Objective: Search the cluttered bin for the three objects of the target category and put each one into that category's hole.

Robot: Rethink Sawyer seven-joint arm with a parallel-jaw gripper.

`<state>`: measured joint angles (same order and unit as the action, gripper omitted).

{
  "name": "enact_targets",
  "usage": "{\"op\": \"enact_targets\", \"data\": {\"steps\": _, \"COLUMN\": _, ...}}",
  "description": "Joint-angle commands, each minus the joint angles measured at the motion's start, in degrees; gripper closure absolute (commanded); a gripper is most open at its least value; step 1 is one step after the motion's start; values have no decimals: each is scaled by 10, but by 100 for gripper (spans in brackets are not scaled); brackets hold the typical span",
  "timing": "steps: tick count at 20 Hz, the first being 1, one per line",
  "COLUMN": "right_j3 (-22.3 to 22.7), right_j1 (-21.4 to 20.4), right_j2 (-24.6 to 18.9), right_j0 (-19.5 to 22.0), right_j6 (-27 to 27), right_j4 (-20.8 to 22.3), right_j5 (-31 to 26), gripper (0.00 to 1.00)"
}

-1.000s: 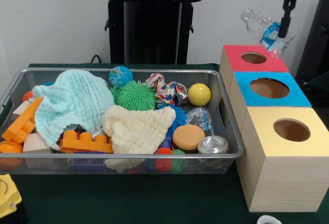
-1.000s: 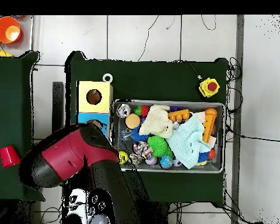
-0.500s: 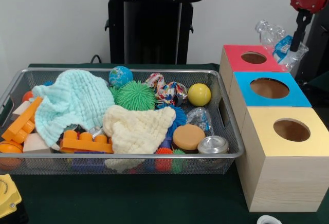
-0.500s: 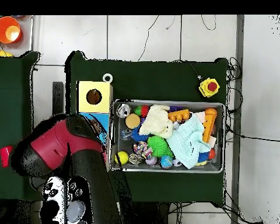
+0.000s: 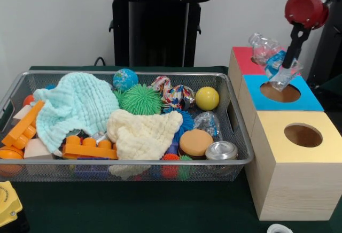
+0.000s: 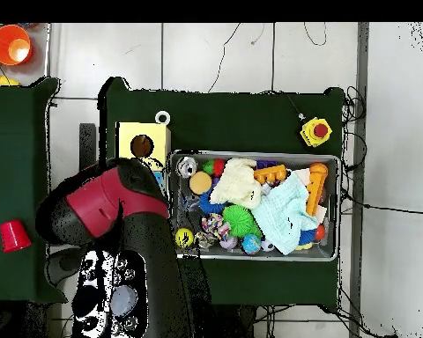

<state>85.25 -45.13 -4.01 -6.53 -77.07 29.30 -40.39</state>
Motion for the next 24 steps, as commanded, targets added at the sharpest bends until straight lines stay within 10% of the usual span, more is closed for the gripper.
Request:
{"op": "enact_targets", "data": {"steps": 1, "right_j3": -22, "right_j1": 45, "right_j2": 55, "right_j0": -7, "right_j6": -127, "right_j4": 20, "right_j5": -61, "gripper": 100}}
{"op": "enact_targets", "data": {"steps": 24, "right_j3": 10, "right_j1": 78, "right_j2": 106, "right_j0": -111, "right_j6": -179, "right_j4": -64, "right_j5": -59, "gripper": 100}}
